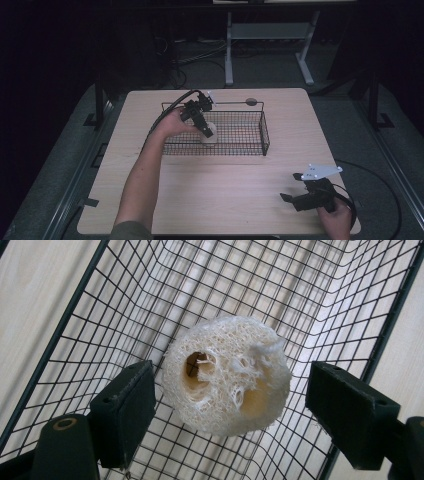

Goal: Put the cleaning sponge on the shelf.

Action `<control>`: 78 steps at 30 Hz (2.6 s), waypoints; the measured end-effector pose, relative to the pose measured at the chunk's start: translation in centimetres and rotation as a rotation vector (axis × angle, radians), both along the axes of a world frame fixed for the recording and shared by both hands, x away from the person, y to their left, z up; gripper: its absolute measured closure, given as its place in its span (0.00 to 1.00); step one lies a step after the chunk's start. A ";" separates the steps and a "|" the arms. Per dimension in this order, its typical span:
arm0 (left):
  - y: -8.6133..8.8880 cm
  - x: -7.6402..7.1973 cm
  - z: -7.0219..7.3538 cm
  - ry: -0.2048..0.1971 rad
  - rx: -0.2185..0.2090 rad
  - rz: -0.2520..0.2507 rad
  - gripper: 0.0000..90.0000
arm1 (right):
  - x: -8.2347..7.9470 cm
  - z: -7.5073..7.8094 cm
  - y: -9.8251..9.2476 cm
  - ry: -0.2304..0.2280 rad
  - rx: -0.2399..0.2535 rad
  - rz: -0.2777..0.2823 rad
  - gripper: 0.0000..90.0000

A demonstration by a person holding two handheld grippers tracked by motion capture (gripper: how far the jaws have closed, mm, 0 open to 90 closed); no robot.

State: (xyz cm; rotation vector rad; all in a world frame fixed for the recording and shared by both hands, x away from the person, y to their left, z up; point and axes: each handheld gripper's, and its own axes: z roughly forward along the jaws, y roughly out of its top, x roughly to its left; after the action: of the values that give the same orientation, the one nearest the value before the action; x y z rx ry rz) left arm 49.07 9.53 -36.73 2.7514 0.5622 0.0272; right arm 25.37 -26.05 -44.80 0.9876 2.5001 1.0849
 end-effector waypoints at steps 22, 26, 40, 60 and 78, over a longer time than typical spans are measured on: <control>1.1 -2.7 3.0 -0.065 0.003 -0.023 0.21 | 0.1 0.1 -0.2 -0.001 0.011 -0.015 0.16; 1.4 -3.5 3.4 -0.075 -0.037 -0.027 0.21 | 0.1 0.1 -0.3 0.001 0.004 -0.019 0.16; 1.9 -5.9 3.9 -0.088 -0.041 -0.064 0.21 | 0.0 0.1 -0.2 -0.002 0.001 -0.019 0.16; 2.2 -9.7 4.4 -0.121 -0.063 -0.121 0.22 | -0.1 0.1 -0.3 -0.006 -0.006 -0.035 0.16; 3.2 -12.6 3.3 -0.123 -0.073 -0.151 0.21 | -0.2 0.1 -0.4 -0.008 -0.012 -0.037 0.16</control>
State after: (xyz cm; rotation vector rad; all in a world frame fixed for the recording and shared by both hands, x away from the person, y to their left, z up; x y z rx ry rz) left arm 36.44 12.74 -33.47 2.6907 0.3157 0.1369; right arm 25.16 -26.40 -44.67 1.0197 2.4695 1.0592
